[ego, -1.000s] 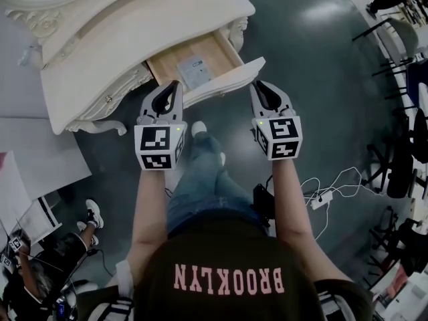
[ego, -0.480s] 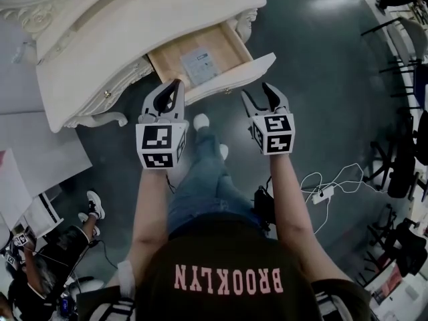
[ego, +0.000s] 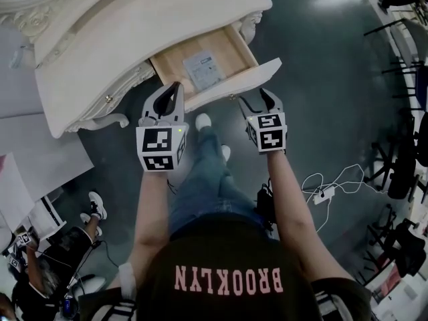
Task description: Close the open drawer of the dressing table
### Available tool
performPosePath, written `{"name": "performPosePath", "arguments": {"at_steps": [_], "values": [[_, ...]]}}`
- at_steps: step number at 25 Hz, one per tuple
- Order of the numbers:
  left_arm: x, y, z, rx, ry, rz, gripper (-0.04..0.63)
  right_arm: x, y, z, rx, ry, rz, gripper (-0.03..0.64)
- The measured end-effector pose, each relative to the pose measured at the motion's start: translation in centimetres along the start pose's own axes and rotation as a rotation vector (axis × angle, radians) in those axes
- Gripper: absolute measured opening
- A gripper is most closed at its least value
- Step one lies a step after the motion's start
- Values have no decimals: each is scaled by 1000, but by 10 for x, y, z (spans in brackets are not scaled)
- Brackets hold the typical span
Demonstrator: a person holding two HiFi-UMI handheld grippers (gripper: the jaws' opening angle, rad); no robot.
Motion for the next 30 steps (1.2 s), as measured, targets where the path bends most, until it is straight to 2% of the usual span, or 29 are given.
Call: {"name": "performPosePath", "arguments": {"at_steps": [5,13,30], "values": [[-1,-7,9,-4,7,13,9,14,-17,-1,-1,-4,74,250],[-2,-14,31,-26,25,20,9,18,-37,-5,35,-19,123,250],[-8,-43,55,-32,50,30,9,-1,-69,-8,48,-25,155,256]]}}
Point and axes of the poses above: the fingertips, and each gripper's own axes: y backward along the fingers, z to its left, x out of its underside, the point moved 4 cm from there along y, backward along the fingers, and after that the axes turned 1 degree about y, right-handed, at the moved point
